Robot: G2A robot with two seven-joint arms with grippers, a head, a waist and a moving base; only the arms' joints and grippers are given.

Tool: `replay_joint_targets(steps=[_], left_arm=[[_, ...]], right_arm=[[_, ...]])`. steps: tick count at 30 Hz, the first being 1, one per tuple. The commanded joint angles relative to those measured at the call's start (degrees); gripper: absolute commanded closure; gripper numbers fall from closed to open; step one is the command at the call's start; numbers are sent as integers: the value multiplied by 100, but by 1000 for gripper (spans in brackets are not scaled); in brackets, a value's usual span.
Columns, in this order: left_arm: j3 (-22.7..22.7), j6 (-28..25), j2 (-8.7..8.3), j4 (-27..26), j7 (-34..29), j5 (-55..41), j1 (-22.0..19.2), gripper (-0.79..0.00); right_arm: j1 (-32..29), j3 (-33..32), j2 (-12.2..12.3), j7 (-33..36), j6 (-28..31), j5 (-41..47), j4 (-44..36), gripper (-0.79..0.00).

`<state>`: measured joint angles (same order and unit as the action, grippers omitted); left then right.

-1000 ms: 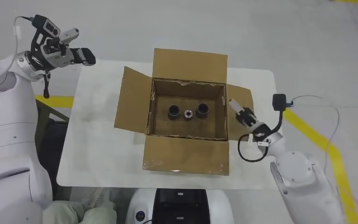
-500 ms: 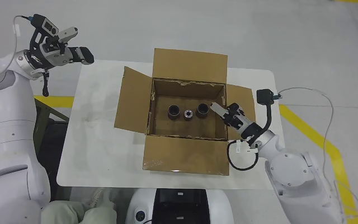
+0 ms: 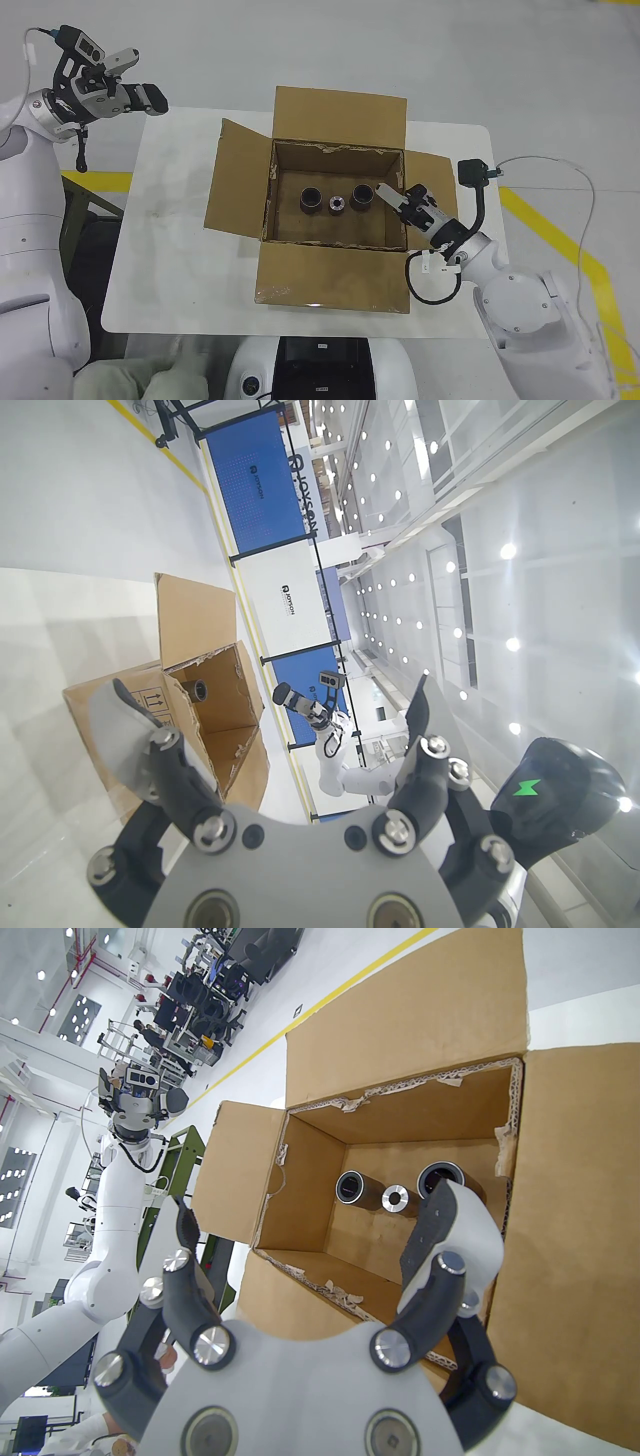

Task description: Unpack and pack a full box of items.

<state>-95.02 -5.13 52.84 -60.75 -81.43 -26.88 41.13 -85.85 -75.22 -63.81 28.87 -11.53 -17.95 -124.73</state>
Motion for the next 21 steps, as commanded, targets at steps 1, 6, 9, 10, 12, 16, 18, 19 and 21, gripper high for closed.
replay_joint_targets(steps=[1, 6, 9, 10, 12, 16, 18, 19, 21], left_arm=[[0, 0, 0, 0, 0, 0, 0, -785], [0, 0, 0, 0, 0, 0, 0, -785], [0, 0, 0, 0, 0, 0, 0, -785], [0, 0, 0, 0, 0, 0, 0, -785], [0, 0, 0, 0, 0, 0, 0, -785], [0, 0, 0, 0, 0, 0, 0, -785], [0, 0, 0, 0, 0, 0, 0, -785], [0, 0, 0, 0, 0, 0, 0, -785], [0, 0, 0, 0, 0, 0, 0, -785]], right_arm=[[0, 0, 0, 0, 0, 0, 0, -785], [0, 0, 0, 0, 0, 0, 0, -785], [0, 0, 0, 0, 0, 0, 0, -785], [0, 0, 0, 0, 0, 0, 0, -785], [0, 0, 0, 0, 0, 0, 0, -785], [12, 9, 1, 12, 18, -25, -9, -785], [160, 120, 2, 174, 45, -219, 2, -785], [261, 187, 0, 268, 42, -284, 30, -785], [514, 372, -9, 528, 71, -418, 117, -785]])
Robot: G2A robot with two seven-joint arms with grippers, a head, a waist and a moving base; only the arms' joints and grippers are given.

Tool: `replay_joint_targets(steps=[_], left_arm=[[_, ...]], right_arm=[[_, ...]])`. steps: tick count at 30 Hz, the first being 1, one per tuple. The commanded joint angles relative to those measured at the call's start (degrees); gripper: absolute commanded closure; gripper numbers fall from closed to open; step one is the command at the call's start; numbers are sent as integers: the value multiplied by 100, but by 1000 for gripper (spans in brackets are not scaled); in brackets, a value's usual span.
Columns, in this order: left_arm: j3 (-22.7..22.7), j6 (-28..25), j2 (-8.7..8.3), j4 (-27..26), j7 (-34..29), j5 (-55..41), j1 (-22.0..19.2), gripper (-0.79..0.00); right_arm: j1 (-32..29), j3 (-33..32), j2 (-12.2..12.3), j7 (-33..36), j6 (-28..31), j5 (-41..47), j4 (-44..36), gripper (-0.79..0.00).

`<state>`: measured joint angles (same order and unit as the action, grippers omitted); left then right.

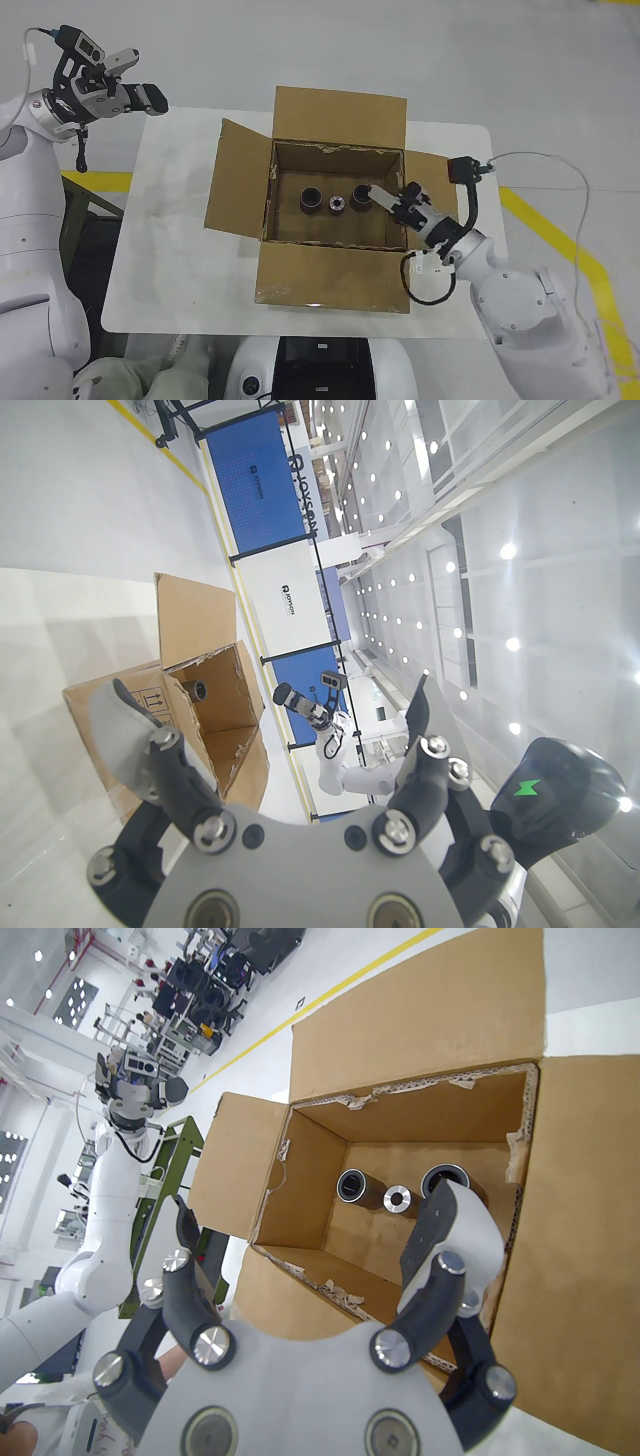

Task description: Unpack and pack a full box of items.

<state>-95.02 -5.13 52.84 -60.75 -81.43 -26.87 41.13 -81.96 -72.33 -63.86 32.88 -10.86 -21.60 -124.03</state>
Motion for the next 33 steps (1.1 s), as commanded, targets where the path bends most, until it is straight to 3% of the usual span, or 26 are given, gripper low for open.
replay_joint_targets(steps=[1, 9, 21, 33], left_arm=[[0, 0, 0, 0, 0, 0, 0, -785], [0, 0, 0, 0, 0, 0, 0, -785], [0, 0, 0, 0, 0, 0, 0, -785], [0, 0, 0, 0, 0, 0, 0, -785]], right_arm=[[264, 187, -8, 275, 18, -163, 94, -785], [1461, 1079, -78, 1387, -33, -1223, 604, -785], [2479, 1910, -196, 2734, -207, -2223, 1494, -785], [2479, 1910, -196, 2734, -207, -2223, 1494, -785]])
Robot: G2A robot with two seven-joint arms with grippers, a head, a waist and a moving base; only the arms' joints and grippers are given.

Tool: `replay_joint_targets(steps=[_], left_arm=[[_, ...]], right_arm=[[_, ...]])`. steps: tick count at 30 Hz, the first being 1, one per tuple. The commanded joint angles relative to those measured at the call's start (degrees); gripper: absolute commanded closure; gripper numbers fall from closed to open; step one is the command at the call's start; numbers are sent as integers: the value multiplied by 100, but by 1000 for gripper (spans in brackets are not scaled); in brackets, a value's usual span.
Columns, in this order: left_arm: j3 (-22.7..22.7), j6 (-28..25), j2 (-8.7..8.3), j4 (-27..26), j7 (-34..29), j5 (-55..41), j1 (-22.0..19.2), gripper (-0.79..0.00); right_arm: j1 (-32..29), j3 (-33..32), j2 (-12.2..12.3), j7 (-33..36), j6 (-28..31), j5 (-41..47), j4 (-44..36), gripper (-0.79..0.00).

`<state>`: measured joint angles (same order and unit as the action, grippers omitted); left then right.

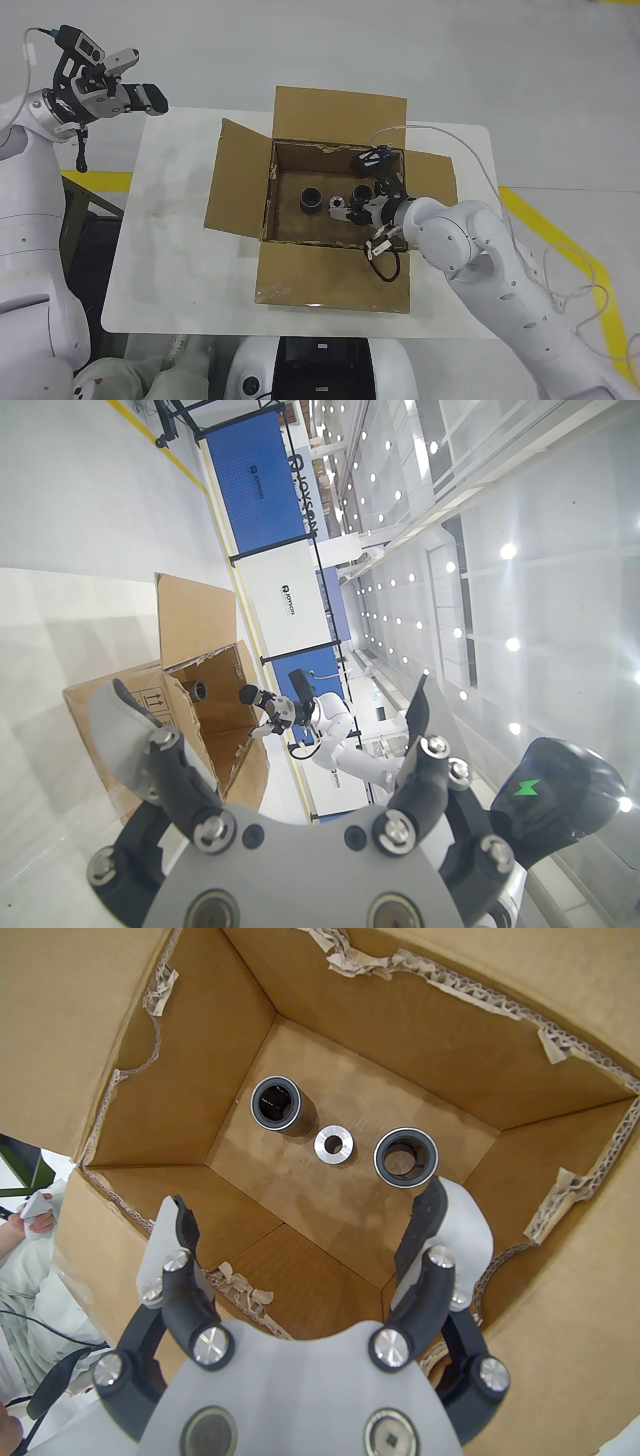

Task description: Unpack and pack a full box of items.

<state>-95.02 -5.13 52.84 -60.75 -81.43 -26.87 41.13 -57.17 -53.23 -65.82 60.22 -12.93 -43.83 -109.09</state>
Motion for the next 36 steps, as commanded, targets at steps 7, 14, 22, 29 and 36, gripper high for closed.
replay_joint_targets(steps=[7, 14, 22, 29, 36], left_arm=[[0, 0, 0, 0, 0, 0, 0, -785], [0, 0, 0, 0, 0, 0, 0, -785], [0, 0, 0, 0, 0, 0, 0, -785], [0, 0, 0, 0, 0, 0, 0, -785], [0, 0, 0, 0, 0, 0, 0, -785]], right_arm=[[28, 84, -10, -77, 169, -197, 140, -785], [547, 381, -123, 81, 375, -462, 632, -785], [928, 626, -255, 108, 671, -402, 1318, -785], [1097, 725, -356, -6, 608, -396, 1757, -659], [1238, 877, -462, 38, 359, -547, 2063, -591]])
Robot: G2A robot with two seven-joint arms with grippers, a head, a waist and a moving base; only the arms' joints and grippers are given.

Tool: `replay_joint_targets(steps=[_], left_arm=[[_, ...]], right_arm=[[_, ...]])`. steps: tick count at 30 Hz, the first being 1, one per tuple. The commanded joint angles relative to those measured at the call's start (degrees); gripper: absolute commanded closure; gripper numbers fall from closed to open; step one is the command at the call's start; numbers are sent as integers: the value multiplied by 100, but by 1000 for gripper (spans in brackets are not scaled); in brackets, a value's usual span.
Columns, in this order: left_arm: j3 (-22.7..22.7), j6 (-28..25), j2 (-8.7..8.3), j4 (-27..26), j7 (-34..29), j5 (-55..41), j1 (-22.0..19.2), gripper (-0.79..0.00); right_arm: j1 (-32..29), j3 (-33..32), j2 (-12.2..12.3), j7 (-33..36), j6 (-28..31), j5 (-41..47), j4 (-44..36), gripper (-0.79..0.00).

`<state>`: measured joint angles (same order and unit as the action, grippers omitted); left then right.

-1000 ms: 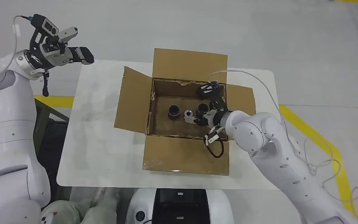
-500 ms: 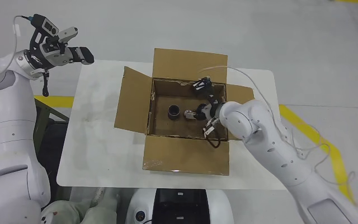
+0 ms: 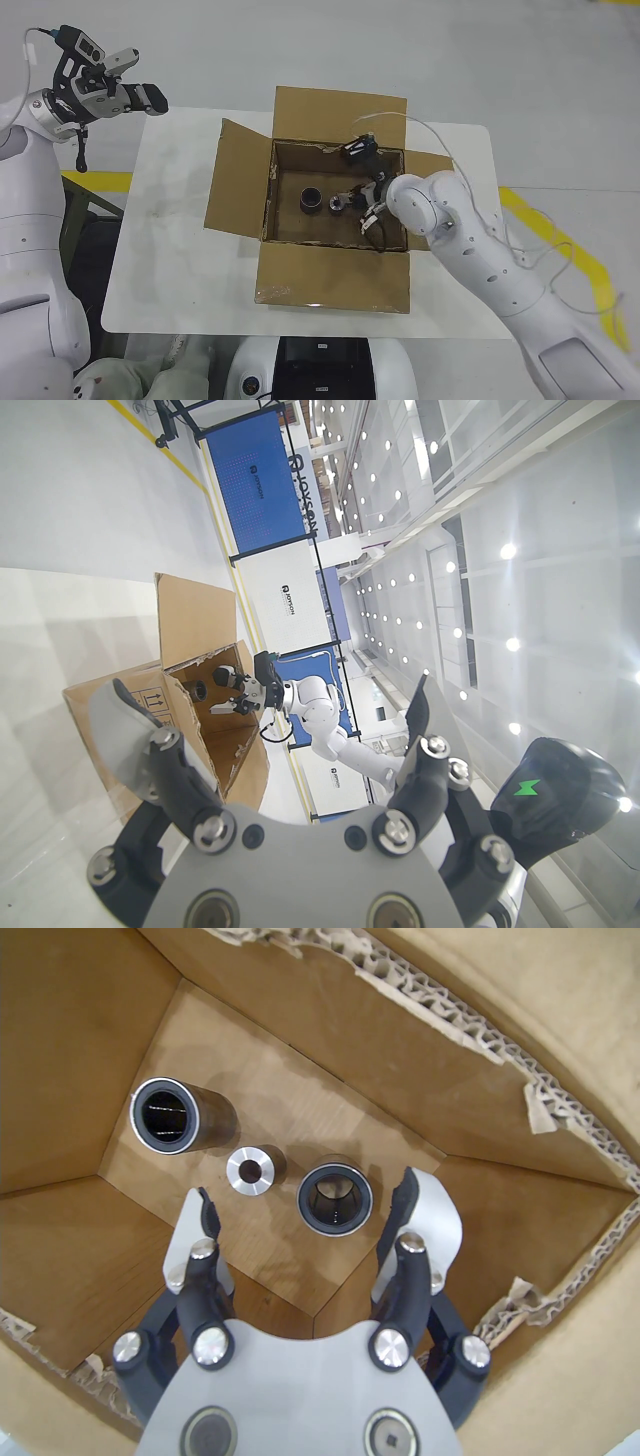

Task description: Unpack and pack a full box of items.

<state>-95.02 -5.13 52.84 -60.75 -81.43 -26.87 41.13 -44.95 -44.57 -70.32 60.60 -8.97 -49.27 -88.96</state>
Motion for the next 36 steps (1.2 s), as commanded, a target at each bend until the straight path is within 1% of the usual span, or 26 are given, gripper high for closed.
replay_joint_targets(steps=[1, 6, 8, 10, 11, 12, 16, 20, 22, 25, 27, 31, 36], left_arm=[[0, 0, 0, 0, 0, 0, 0, -785], [0, 0, 0, 0, 0, 0, 0, -785], [0, 0, 0, 0, 0, 0, 0, -785], [0, 0, 0, 0, 0, 0, 0, -785], [0, 0, 0, 0, 0, 0, 0, -785], [0, 0, 0, 0, 0, 0, 0, -785], [0, 0, 0, 0, 0, 0, 0, -785], [0, 0, 0, 0, 0, 0, 0, -785], [0, 0, 0, 0, 0, 0, 0, -785], [0, 0, 0, 0, 0, 0, 0, -785], [0, 0, 0, 0, 0, 0, 0, -785], [0, 0, 0, 0, 0, 0, 0, -785], [0, 0, 0, 0, 0, 0, 0, -785]], right_arm=[[38, 29, -29, -2, -70, -17, 91, -576], [102, 85, -105, -15, -266, -43, 282, -539], [116, 106, -130, -12, -319, -78, 343, -483], [125, 119, -153, -10, -388, -113, 413, -465], [130, 124, -165, -12, -413, -120, 439, -419], [133, 127, -177, -22, -434, -126, 462, -409], [135, 150, -222, -30, -532, -171, 562, -425], [131, 181, -271, -27, -559, -153, 645, -459], [123, 167, -290, -65, -544, -113, 663, -554], [100, 158, -310, -73, -558, -143, 671, -536], [91, 163, -323, -55, -579, -188, 696, -542], [96, 181, -359, -17, -643, -266, 778, -588], [102, 181, -407, -30, -689, -311, 884, -579]])
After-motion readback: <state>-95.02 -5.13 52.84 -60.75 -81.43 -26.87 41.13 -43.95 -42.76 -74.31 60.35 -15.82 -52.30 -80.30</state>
